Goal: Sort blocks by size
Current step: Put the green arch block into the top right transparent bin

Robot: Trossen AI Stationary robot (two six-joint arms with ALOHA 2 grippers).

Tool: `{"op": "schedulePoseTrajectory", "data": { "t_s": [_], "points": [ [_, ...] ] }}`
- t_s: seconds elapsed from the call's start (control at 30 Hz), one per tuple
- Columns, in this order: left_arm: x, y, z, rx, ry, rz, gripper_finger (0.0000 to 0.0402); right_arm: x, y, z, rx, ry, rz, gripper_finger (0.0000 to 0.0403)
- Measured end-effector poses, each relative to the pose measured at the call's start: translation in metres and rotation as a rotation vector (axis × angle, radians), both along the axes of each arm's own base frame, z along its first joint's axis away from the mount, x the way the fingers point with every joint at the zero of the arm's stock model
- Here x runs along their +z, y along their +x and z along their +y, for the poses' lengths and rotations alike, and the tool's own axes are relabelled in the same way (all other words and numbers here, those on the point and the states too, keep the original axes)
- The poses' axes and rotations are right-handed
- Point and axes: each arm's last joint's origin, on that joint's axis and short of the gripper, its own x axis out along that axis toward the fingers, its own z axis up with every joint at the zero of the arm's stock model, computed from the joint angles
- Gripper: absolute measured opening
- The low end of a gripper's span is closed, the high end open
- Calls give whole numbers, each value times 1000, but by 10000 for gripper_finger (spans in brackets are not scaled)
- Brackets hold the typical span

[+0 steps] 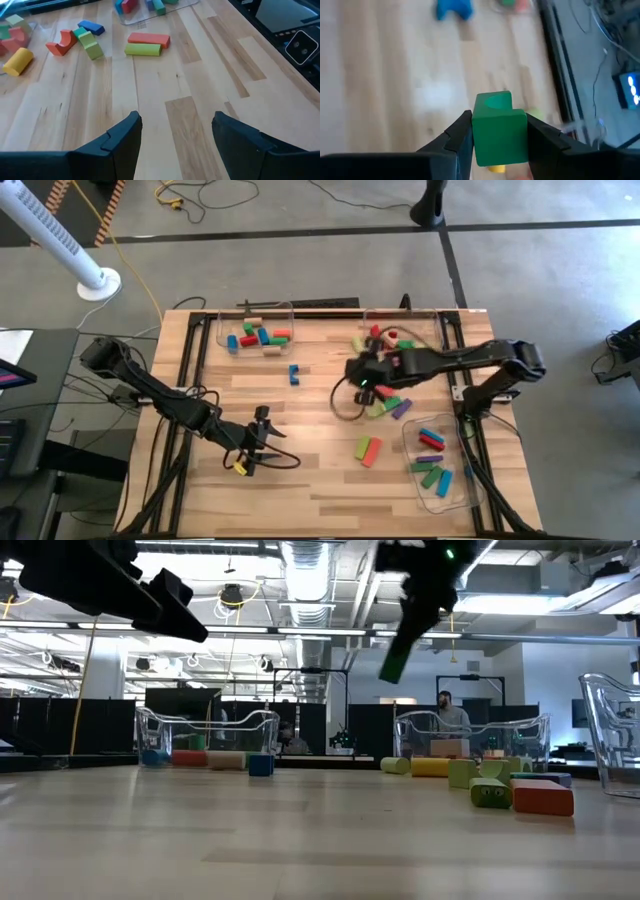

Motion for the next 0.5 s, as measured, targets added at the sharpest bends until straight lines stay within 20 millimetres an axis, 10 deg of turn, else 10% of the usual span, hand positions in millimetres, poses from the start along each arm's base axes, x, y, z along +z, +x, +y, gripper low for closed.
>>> {"op": "schedulePoseTrajectory", "data": {
  "t_s": [0.5],
  "points": [
    [1, 7, 15, 7, 147, -19, 229, -26, -93, -53, -208, -12, -289, 167]
  ]
}}
